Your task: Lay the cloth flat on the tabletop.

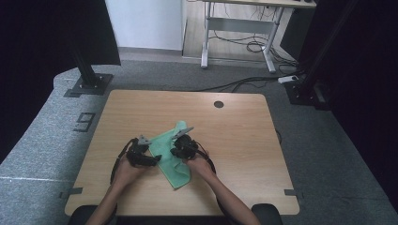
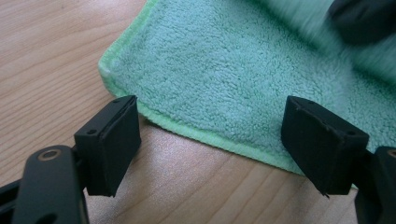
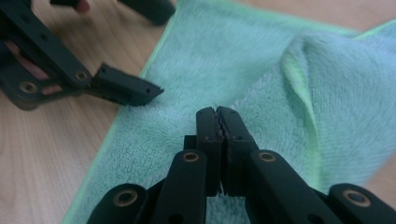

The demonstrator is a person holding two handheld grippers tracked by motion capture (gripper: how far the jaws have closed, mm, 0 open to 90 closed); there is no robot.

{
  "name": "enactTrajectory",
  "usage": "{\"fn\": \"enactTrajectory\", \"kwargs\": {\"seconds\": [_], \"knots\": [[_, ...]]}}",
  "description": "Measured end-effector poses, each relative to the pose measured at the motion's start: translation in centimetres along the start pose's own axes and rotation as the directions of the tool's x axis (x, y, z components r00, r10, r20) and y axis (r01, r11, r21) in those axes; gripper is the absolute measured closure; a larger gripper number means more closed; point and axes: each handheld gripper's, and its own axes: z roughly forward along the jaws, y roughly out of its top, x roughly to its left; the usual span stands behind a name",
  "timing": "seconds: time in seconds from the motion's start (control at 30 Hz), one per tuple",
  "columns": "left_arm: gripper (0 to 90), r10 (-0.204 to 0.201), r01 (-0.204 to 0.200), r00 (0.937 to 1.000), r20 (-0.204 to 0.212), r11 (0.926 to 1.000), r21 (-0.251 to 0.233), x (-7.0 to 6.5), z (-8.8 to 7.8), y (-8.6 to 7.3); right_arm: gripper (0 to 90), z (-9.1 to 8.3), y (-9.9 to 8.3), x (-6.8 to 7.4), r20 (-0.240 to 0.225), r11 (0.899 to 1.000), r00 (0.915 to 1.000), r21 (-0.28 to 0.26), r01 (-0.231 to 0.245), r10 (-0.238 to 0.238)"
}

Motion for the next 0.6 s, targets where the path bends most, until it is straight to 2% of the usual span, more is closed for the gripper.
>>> {"fn": "enactTrajectory", "kwargs": {"seconds": [0.07,0.13,0.23,0.3,0.47,0.6], "knots": [[19.7,0.000,0.000,1.0000,0.000,1.0000,-0.001,0.0,0.0,0.0,85.5,0.5,-0.3,0.0,-0.010,1.000,0.9999,0.008,-0.006,0.007],[19.7,0.001,-0.001,1.0000,0.001,1.0000,-0.002,0.0,0.0,0.0,79.0,0.3,-0.2,-0.2,-0.029,1.000,0.9994,-0.002,-0.020,0.020],[19.6,0.000,0.000,1.0000,0.001,1.0000,-0.005,0.0,0.0,0.0,65.6,-1.0,0.4,-0.5,-0.014,0.999,0.9998,-0.039,-0.014,0.013],[19.5,0.001,-0.001,1.0000,0.002,1.0000,-0.005,0.0,0.0,-0.1,61.9,-2.3,0.9,-0.9,-0.003,0.997,0.9998,-0.069,-0.020,0.020],[19.5,0.001,-0.001,1.0000,0.002,1.0000,-0.009,0.0,0.0,-0.1,59.9,-4.7,1.1,-2.0,0.043,0.995,0.9987,-0.093,-0.022,0.026],[19.3,0.001,-0.001,1.0000,0.001,1.0000,-0.010,0.0,0.1,-0.1,59.3,-4.8,0.0,-2.9,0.057,0.997,0.9975,-0.070,-0.038,0.042]]}}
